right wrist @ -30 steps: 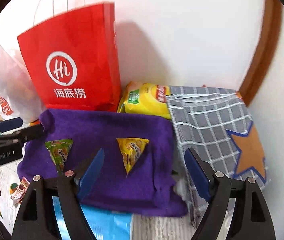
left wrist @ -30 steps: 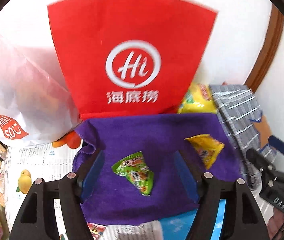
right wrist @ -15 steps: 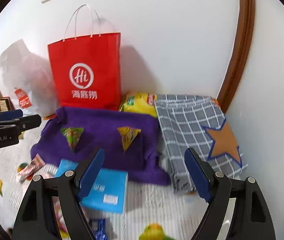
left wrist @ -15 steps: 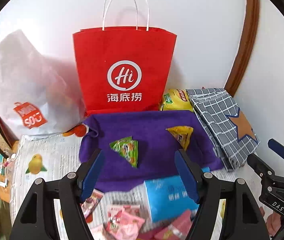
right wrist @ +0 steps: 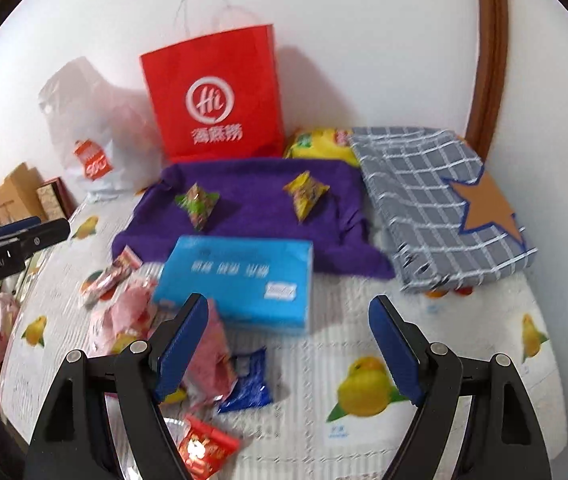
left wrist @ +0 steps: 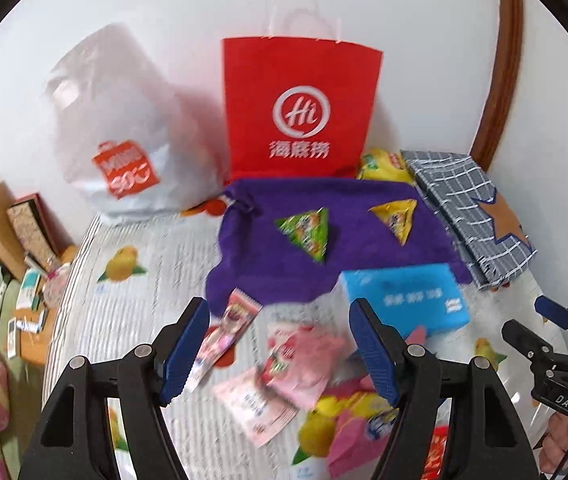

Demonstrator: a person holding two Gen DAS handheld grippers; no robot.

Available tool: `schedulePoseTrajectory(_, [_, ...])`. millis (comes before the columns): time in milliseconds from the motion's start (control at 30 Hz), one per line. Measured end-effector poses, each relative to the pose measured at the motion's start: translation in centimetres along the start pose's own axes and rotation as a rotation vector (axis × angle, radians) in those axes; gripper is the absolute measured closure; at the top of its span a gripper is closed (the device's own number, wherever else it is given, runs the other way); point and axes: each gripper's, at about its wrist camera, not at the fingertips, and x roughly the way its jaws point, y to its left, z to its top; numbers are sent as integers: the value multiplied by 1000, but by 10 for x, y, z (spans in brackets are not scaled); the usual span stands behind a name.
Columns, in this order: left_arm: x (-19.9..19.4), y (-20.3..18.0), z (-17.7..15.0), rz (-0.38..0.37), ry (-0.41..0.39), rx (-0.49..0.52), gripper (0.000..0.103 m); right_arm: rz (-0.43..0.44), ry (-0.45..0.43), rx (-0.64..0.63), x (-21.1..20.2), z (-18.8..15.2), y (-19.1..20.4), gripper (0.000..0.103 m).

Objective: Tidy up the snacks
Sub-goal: 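Move both grippers back toward the remaining snacks, then grasp the blue biscuit packet with the right gripper while the left grasps the bear-print candy stick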

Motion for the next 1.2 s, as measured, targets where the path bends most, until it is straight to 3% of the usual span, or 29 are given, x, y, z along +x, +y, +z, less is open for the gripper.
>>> schedulePoseTrajectory(167, [3,24,-26,35,18,-54,32,16,50,-23,20,-27,8,30])
schedulePoseTrajectory(333, [16,44,-42,39,51,-105,33,22,132,-18,50,-50,7,50])
schedulePoseTrajectory(600, [27,64,-52,62,77,-133,32,44,170,-79,72,-62,17,51])
schedulePoseTrajectory(733, [32,70,-53,65,86,-148,32,70,189,-126,81,-65,24,44])
schedulePoseTrajectory(867, [40,73,-56,74,102,-145,32,56,219,-151,95,-70,29,43])
schedulePoseTrajectory(933, [45,75,-59,77,114,-136,32,50,181,-175,92,-71,30,58])
schedulePoseTrajectory(1200, [66,81,-63,84,139,-138,32,-84,103,-150,81,-67,-12,58])
